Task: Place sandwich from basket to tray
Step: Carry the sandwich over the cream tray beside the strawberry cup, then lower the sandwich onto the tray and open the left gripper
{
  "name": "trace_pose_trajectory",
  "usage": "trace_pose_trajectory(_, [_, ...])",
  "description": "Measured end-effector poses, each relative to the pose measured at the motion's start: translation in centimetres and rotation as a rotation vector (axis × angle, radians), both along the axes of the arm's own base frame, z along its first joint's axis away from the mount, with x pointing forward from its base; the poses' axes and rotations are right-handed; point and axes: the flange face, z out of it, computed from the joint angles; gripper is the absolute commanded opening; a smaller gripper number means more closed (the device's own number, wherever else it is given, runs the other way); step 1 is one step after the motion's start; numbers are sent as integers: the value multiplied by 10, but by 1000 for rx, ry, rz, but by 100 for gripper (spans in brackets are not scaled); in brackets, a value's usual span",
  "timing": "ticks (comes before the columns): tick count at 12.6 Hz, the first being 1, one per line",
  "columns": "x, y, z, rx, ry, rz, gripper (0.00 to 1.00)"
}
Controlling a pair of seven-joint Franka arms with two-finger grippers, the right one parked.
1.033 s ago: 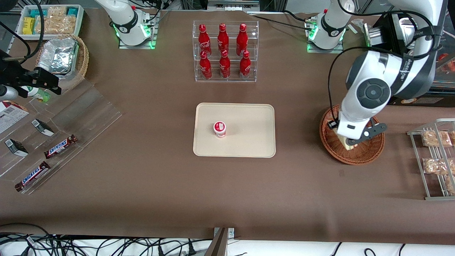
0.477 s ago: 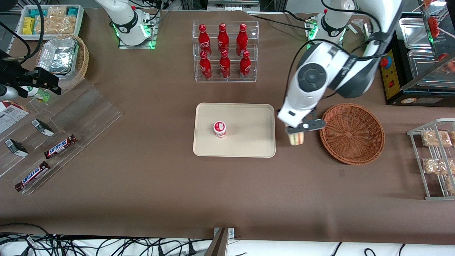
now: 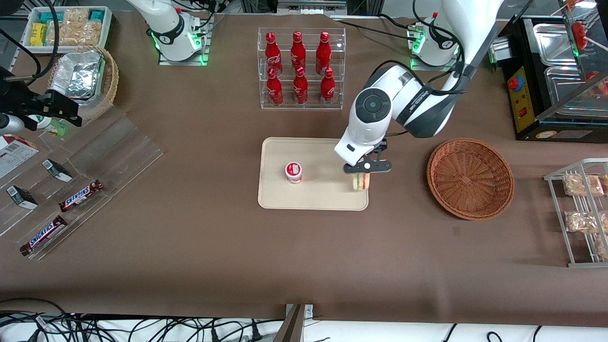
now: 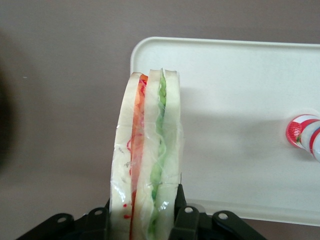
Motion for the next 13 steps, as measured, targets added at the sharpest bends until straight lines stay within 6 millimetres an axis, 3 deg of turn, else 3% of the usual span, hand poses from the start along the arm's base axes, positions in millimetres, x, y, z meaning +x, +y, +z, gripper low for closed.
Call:
trace_pose_trajectory(6, [-12, -29, -46, 3, -19, -59, 45])
trace_pose_trajectory(10, [-13, -33, -71, 27, -38, -64, 45])
trace_pose_trajectory(13, [-12, -34, -77, 26, -45, -55, 45])
